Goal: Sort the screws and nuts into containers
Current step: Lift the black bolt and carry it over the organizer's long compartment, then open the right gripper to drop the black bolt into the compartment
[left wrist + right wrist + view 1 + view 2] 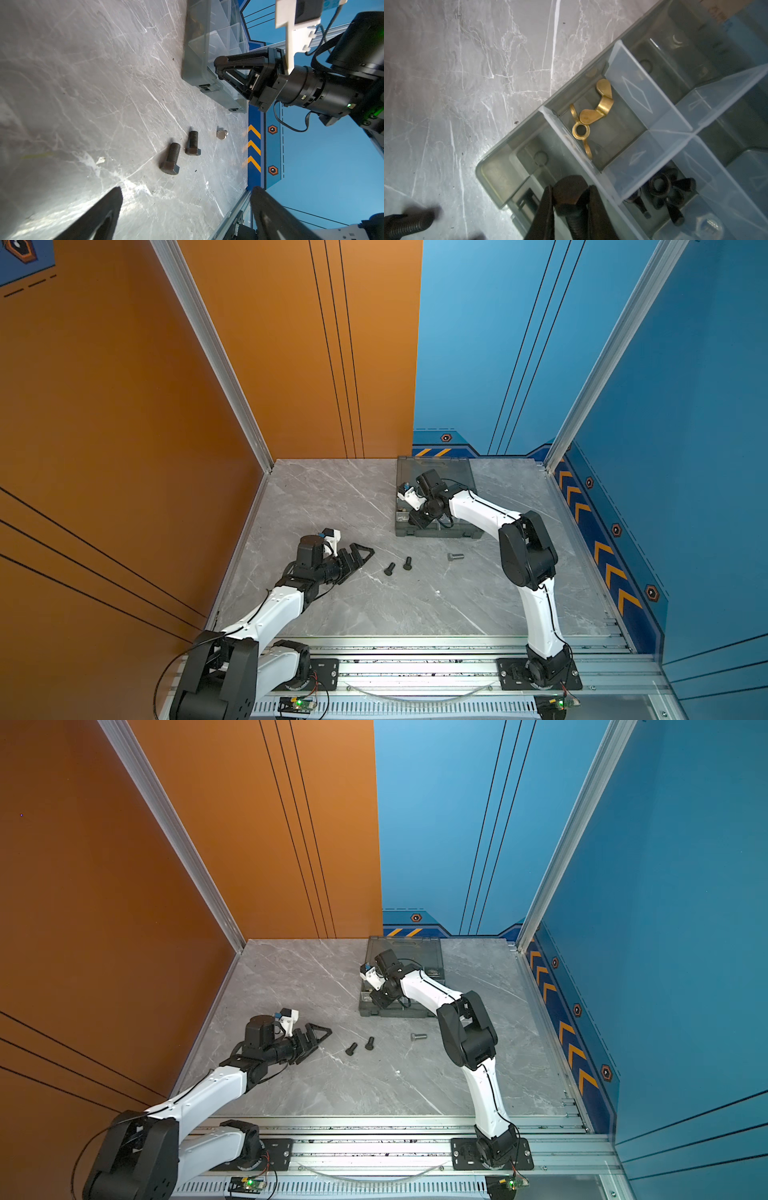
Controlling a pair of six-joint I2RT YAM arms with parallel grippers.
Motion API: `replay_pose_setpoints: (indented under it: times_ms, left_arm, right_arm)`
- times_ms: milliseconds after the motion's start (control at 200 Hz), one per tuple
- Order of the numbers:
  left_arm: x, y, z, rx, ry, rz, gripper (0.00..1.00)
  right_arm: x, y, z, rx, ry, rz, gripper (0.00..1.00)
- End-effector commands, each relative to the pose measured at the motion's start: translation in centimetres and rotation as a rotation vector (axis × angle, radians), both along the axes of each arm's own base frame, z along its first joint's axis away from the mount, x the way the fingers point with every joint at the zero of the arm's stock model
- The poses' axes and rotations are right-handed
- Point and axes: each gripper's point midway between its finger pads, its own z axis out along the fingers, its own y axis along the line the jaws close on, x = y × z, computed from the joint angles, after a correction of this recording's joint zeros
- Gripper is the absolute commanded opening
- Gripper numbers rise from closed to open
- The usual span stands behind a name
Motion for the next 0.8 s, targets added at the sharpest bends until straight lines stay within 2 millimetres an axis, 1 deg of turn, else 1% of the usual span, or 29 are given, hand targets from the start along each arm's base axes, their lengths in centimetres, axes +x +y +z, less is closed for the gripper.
replay_pose_setpoints:
  times_ms: [0, 115, 215, 235, 270, 280, 305, 385, 461, 571, 646, 791]
  left_arm:
    - [-0.1, 0.1, 0.4, 0.007, -0.014, -0.010, 0.98]
    - [-0.1, 0.1, 0.2, 0.007, -0.010, -0.010, 0.98]
    - [-0.2, 0.1, 0.1, 0.006, -0.009, -0.011, 0.98]
    - [-0.1, 0.1, 0.1, 0.006, -0.009, -0.010, 0.98]
    - [-0.1, 0.1, 0.2, 0.007, -0.010, -0.009, 0.98]
    - [-0.1, 0.1, 0.2, 0.006, -0.012, -0.009, 0.98]
    - [0.0, 0.1, 0.3, 0.005, -0.013, -0.009, 0.98]
    - [0.0, 0.1, 0.3, 0.005, -0.014, -0.010, 0.98]
    - [-0.1, 0.1, 0.3, 0.007, -0.011, -0.008, 0.98]
    - [-0.1, 0.1, 0.3, 0.008, -0.014, -0.017, 0.98]
    - [-0.1, 0.0, 0.3, 0.008, -0.015, -0.020, 0.98]
    - [-0.1, 0.2, 0.3, 0.011, -0.013, -0.014, 0.98]
  right_arm:
    - [1.3, -0.3, 1.9, 0.002, -0.051, -0.036, 0.27]
    - [0.9, -0.3, 2.9, 0.014, -0.063, -0.034, 0.36]
    - [0.4, -0.3, 4.1, 0.028, -0.083, -0.029, 0.41]
    - [0.3, -0.4, 4.3, 0.030, -0.086, -0.030, 0.42]
    - [0.1, -0.3, 4.0, 0.029, -0.081, -0.027, 0.42]
    - [0.0, -0.3, 5.2, 0.041, -0.100, -0.025, 0.42]
    - [-0.1, -0.4, 5.9, 0.048, -0.113, -0.025, 0.43]
    - [-0.7, -0.6, 6.8, 0.066, -0.119, -0.023, 0.44]
    - [-1.7, -0.5, 7.5, 0.094, -0.111, -0.005, 0.44]
    - [-3.7, -0.1, 7.7, 0.149, -0.082, 0.048, 0.44]
    - [-5.1, 0.1, 7.3, 0.182, -0.052, 0.075, 0.44]
    - [-6.7, 0.1, 6.9, 0.234, -0.029, 0.052, 0.45]
